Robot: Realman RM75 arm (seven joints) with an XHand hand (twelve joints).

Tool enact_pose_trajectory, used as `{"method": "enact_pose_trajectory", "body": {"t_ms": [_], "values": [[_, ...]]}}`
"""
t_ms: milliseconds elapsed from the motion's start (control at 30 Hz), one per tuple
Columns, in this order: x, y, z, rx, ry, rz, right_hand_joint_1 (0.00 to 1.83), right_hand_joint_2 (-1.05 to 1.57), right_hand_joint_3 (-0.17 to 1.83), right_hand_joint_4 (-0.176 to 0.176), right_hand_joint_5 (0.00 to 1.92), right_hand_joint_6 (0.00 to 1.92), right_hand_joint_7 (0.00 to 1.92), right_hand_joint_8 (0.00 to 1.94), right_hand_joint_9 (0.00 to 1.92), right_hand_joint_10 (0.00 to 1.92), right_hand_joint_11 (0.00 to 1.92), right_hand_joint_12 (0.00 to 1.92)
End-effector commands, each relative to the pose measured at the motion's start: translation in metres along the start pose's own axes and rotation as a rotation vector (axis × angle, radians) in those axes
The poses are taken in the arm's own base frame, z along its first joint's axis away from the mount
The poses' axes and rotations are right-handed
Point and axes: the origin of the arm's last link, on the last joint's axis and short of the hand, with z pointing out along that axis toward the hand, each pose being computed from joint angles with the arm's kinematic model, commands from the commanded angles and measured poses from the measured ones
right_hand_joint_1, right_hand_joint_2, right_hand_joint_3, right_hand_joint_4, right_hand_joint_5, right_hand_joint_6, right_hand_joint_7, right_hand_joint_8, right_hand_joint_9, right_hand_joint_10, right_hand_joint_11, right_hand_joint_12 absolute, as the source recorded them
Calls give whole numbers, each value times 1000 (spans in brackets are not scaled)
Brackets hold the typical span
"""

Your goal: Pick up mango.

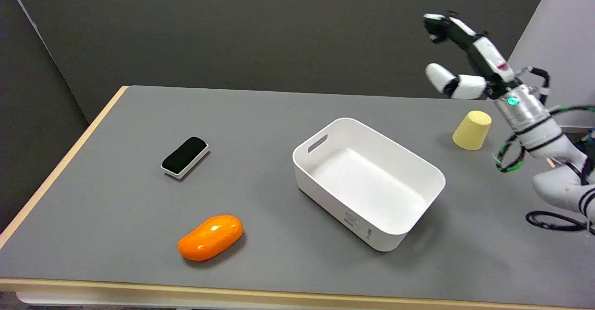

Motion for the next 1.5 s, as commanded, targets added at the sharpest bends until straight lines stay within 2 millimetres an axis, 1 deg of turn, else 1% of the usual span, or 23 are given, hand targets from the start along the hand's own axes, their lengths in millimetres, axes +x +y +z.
{"method": "enact_pose_trajectory", "body": {"t_ms": [33,67,100,133,200,333,400,500,700,767,867,900,967,1067,1133,1233,1267,1300,1333,1433,1500], "values": [[-85,-177,73,598,-231,-517,608,618,985,-21,145,407,171,321,70,652,53,1166],[-90,-183,74,608,-241,-527,607,617,985,-22,140,404,166,318,65,648,50,1163],[-100,-194,75,627,-259,-543,607,616,984,-23,137,402,163,317,61,645,49,1161],[-110,-203,76,641,-278,-560,618,618,969,-24,138,389,161,307,60,637,44,1169],[-123,-216,78,661,-300,-595,663,628,909,-27,144,344,157,270,59,611,27,1200],[-154,-245,79,693,-334,-654,673,599,939,-38,106,345,105,253,16,568,6,1195],[-170,-255,79,704,-352,-653,681,596,938,-39,102,343,101,249,14,557,2,1191],[-195,-272,86,705,-383,-623,691,590,940,-44,97,337,100,251,12,556,1,1185],[-239,-305,88,713,-440,-592,687,603,916,-52,108,321,120,262,23,588,11,1180],[-247,-312,90,710,-449,-593,691,589,941,-56,110,345,136,279,32,615,16,1205],[-258,-322,91,699,-460,-591,690,598,927,-62,130,347,165,286,58,628,38,1211],[-259,-323,90,697,-460,-592,693,589,941,-63,132,360,173,297,65,640,42,1226],[-261,-327,89,685,-455,-605,647,589,976,-62,132,396,183,334,77,657,74,1191],[-267,-331,85,671,-462,-605,647,586,980,-60,137,403,198,344,93,667,86,1196],[-273,-330,82,657,-477,-601,673,581,972,-58,151,403,225,348,121,685,96,1227],[-285,-319,71,600,-526,-587,732,580,944,-56,186,391,283,340,163,720,111,1287],[-276,-388,43,744,-497,-369,738,582,939,-54,195,390,299,342,177,734,122,1292],[-289,-338,56,622,-540,-501,743,582,940,-52,200,393,308,345,186,743,129,1298],[-296,-303,61,534,-576,-582,747,581,941,-50,203,396,313,347,192,749,133,1302],[-311,-288,49,482,-634,-566,754,578,947,-42,213,407,328,355,208,760,152,1320],[-318,-282,44,464,-659,-562,755,577,947,-41,214,407,328,355,208,760,153,1322]]}}
